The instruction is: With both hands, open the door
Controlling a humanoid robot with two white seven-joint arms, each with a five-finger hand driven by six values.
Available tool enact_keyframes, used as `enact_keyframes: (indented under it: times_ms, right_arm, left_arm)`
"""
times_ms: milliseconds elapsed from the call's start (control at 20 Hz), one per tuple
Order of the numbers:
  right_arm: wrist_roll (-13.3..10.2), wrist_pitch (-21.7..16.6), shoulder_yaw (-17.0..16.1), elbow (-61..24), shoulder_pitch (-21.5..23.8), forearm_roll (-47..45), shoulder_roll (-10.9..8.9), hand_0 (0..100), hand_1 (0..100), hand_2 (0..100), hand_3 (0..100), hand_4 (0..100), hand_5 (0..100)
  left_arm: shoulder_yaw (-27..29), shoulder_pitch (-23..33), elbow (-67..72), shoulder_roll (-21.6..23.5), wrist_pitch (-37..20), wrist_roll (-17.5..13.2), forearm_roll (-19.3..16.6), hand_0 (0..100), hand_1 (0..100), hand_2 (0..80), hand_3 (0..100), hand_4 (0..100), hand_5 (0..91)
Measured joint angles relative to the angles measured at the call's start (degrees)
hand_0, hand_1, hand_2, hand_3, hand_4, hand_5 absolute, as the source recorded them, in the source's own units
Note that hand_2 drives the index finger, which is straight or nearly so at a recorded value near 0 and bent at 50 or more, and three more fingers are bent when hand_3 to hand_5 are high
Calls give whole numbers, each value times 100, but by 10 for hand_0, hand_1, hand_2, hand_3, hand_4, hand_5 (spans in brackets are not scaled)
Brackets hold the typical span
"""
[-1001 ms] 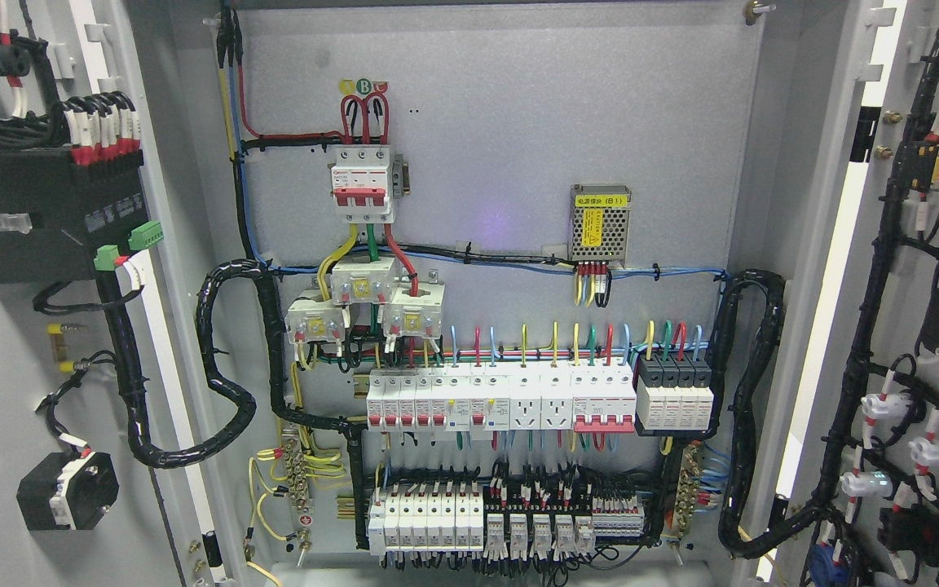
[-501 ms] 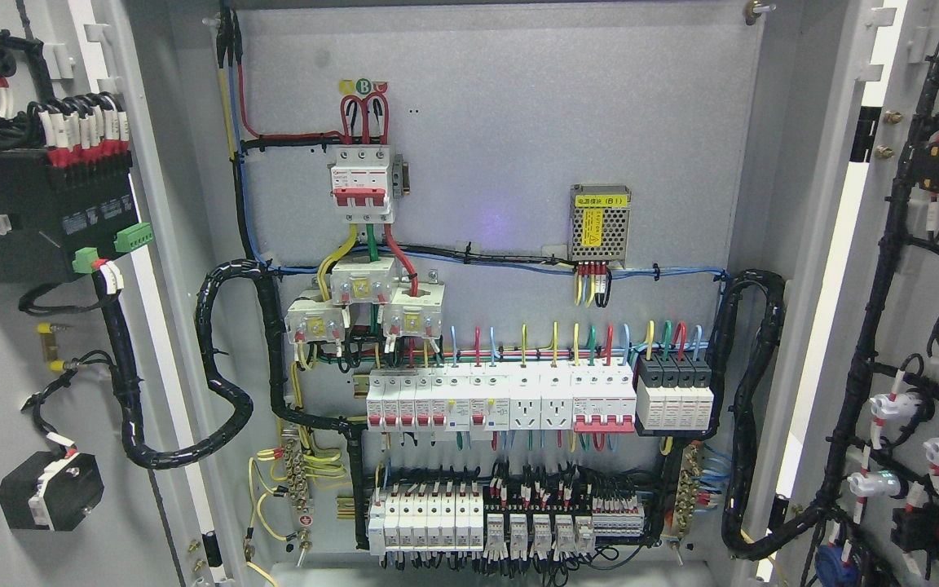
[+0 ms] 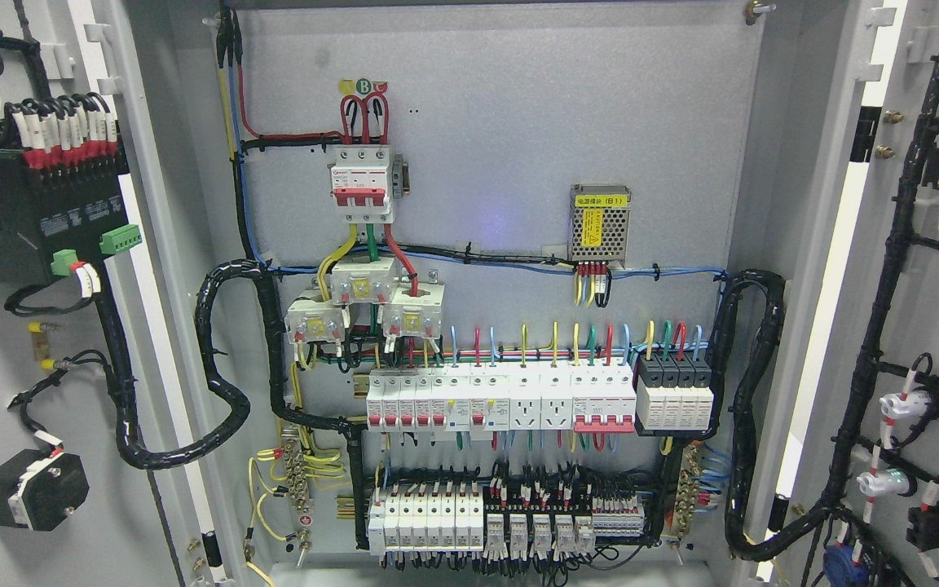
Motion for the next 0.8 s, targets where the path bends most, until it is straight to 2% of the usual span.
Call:
enact_keyframes:
  times_ms: [601,801]
  right_arm:
    - [16,-6,-244,159,68,-286,-289,0,0,0,0,0,0]
    - [216,-31,-281,197,78,-360,-369,0,0,0,0,0,0]
  left_arm:
    - [453,-38,464,44,0,-32,279,0,0,0,0,43,0]
    - [579,-158,631,65,0,-41,347,0,0,0,0,43,0]
